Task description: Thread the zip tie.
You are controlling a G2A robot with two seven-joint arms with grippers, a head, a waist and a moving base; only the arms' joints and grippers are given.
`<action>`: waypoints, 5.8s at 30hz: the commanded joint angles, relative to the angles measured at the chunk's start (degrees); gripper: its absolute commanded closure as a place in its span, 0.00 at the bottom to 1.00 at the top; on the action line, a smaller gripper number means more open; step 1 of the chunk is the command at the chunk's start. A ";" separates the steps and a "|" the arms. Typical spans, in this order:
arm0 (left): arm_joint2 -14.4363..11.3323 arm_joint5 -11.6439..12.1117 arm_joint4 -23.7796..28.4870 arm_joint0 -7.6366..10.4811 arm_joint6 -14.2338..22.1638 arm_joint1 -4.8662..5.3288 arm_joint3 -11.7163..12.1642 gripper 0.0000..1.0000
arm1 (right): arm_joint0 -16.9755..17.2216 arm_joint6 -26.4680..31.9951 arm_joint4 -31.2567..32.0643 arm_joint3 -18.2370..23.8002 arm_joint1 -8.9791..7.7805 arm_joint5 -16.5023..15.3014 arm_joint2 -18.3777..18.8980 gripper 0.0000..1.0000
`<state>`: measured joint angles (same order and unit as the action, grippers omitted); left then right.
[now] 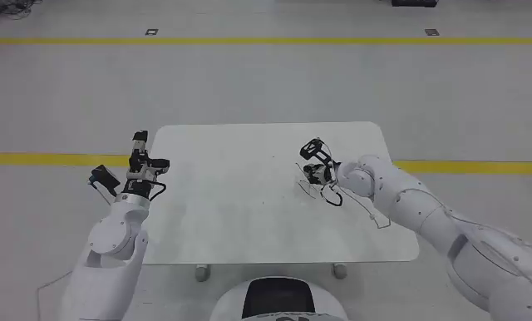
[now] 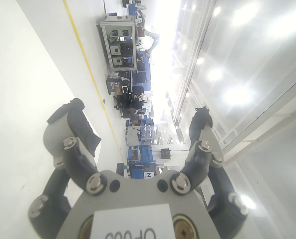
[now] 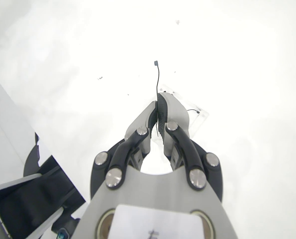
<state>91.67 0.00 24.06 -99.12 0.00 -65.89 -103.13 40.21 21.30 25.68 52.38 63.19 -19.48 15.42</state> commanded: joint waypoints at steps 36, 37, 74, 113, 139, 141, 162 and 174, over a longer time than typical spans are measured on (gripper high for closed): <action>0.00 0.00 0.00 0.00 0.00 0.00 0.00 0.00 | 5.29 -4.68 -20.46 11.09 -3.53 0.00 8.65 1.00; 0.00 0.00 0.00 0.00 0.00 0.00 0.00 0.00 | 5.00 -3.84 -22.25 10.87 -3.15 0.00 9.03 1.00; -0.47 0.92 -1.56 0.34 1.24 0.04 -0.50 0.00 | 12.54 22.51 -50.41 9.70 1.87 0.00 27.44 1.00; -16.40 19.48 -67.21 2.23 16.21 2.93 -9.02 0.00 | 16.43 23.16 -55.82 11.85 2.76 8.23 32.20 1.00; -27.88 19.39 -114.02 7.60 8.69 5.71 -10.92 0.00 | 18.33 23.89 -59.17 13.19 3.18 15.56 34.39 1.00; -27.82 19.48 -114.02 8.26 9.62 5.86 -10.90 0.00 | 18.44 23.70 -59.14 13.31 3.19 15.55 34.38 1.00; -55.60 12.77 -114.02 37.49 27.81 19.49 -13.20 0.00 | 19.22 23.11 -59.95 15.56 4.33 18.44 34.48 1.00; -65.21 12.79 -114.02 48.84 35.12 21.02 -13.19 0.00 | 20.08 22.57 -62.78 16.34 4.88 20.70 35.67 1.00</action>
<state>27.23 13.29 -89.95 -50.92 35.10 -44.95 -116.39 60.35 44.07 -37.19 68.91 68.05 1.22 51.00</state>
